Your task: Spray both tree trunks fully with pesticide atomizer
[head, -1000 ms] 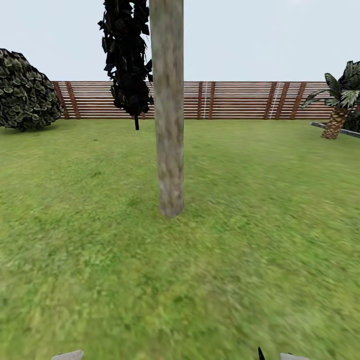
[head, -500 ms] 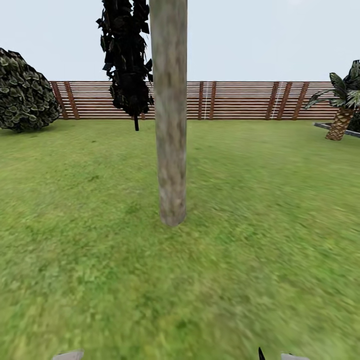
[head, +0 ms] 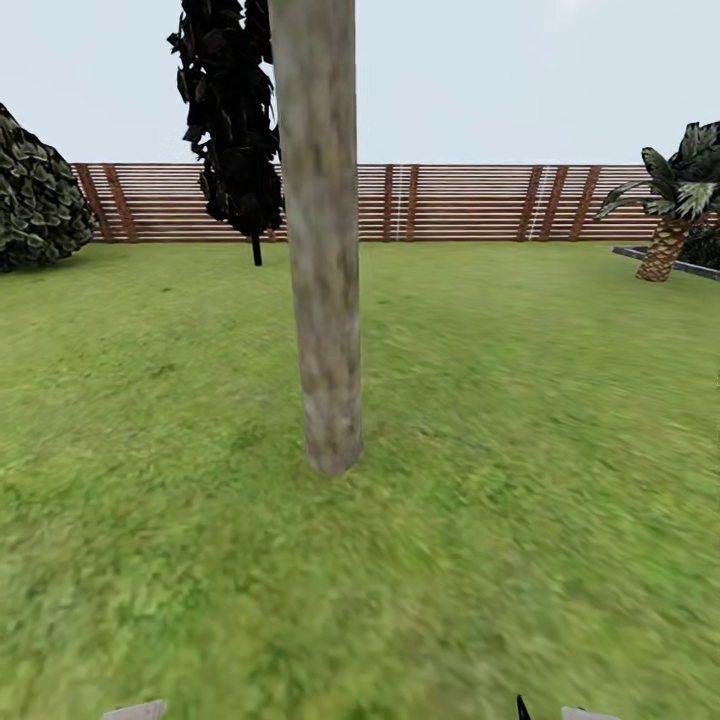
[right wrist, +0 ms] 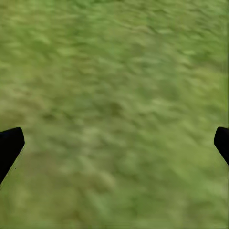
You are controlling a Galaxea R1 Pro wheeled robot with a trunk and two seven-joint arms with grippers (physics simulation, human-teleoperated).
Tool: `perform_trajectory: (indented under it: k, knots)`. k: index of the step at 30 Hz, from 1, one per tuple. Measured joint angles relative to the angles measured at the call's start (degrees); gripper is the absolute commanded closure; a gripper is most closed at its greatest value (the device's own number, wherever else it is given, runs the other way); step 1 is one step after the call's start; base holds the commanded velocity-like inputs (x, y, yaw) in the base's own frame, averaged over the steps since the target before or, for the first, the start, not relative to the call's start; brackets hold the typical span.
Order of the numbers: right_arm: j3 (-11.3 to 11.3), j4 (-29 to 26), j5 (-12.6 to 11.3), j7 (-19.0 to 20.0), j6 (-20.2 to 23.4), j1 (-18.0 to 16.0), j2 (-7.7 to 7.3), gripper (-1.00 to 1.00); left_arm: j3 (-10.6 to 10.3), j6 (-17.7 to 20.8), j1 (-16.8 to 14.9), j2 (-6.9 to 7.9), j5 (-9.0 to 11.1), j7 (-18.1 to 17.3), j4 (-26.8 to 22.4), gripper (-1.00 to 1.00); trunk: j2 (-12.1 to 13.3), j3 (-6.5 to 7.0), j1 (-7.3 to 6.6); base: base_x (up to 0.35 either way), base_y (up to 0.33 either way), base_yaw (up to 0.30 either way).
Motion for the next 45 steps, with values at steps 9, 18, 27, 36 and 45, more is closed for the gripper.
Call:
perform_trajectory:
  k: [9,18,27,36,45]
  knots:
    - [0.00,0.01,0.00,0.00,0.00,0.04,0.00,-1.00,-0.08,0.00,0.00,0.00,0.00,0.00,-0.01,1.00,0.00,0.01,0.00,0.339,0.000,-0.003]
    - [0.00,0.09,0.00,0.00,0.00,0.01,0.00,-1.00,-0.09,0.00,0.00,0.00,-0.04,0.00,0.02,1.00,0.00,-0.52,0.00,0.339,0.000,0.000]
    - [-0.16,0.11,0.05,-0.07,0.06,0.04,-0.06,-1.00,-0.30,0.02,0.00,0.00,-0.09,-0.12,0.02,1.00,0.00,-0.65,0.03,0.191,0.000,0.000]
    - [5.48,-0.93,14.99,0.63,0.20,-0.31,-0.46,-1.00,-9.64,-0.02,-0.83,0.79,-7.95,-9.87,-0.07,1.00,0.00,-0.65,0.04,0.007,0.000,0.000]
    - [8.49,-1.21,28.37,36.77,0.67,-13.95,0.08,-1.00,-12.55,1.33,-10.30,1.38,-28.19,-48.91,-5.74,1.00,0.01,-0.64,0.03,0.000,0.000,0.000]
